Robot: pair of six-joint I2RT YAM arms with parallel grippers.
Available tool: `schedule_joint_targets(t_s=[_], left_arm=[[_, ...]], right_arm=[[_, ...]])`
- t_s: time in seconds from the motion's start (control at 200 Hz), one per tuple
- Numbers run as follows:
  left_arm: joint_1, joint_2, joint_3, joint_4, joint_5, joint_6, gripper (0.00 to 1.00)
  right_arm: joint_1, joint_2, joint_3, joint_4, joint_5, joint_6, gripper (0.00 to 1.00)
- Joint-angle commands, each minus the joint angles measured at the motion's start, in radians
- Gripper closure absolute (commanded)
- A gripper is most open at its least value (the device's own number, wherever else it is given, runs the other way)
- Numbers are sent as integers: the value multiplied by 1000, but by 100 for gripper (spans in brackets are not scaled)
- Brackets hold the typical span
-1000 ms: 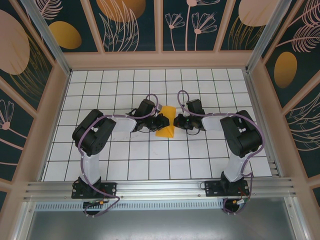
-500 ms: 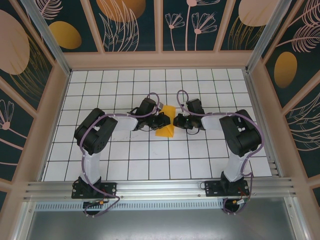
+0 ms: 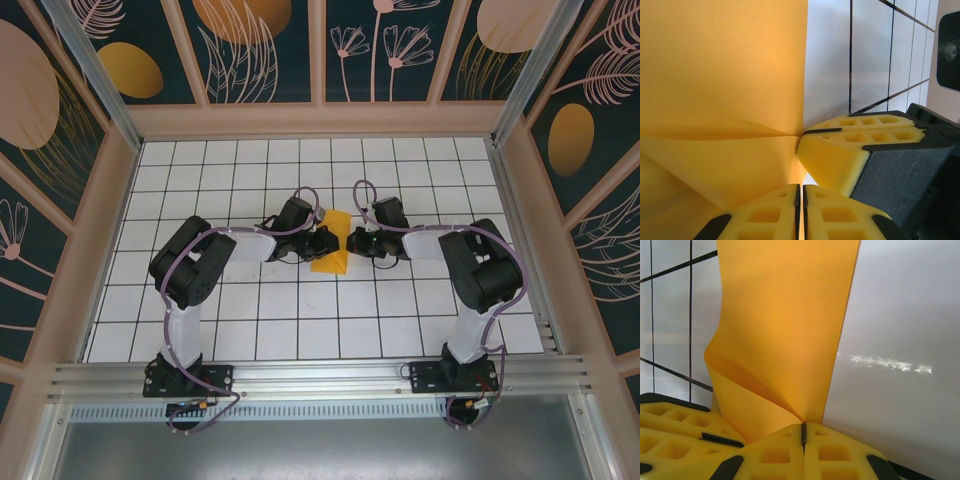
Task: Fold a paper plane with a square sheet of paper (pick it up from the middle)
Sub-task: Fold the triangle a second time at the center of the table.
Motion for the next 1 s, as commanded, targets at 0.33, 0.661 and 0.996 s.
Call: schedule_joint_targets(t_s=[0.33, 0.661, 0.996], left_arm=[[-6, -5, 5, -17, -24, 22, 86], [-5, 5, 13, -21, -27, 24, 86], [-6, 2, 13, -17, -21, 28, 85]], right_arm=[[-5, -13, 7, 66, -35, -41, 96], [-5, 18, 32, 36, -14, -43, 97], [-5, 53, 57, 11, 14, -45, 97]])
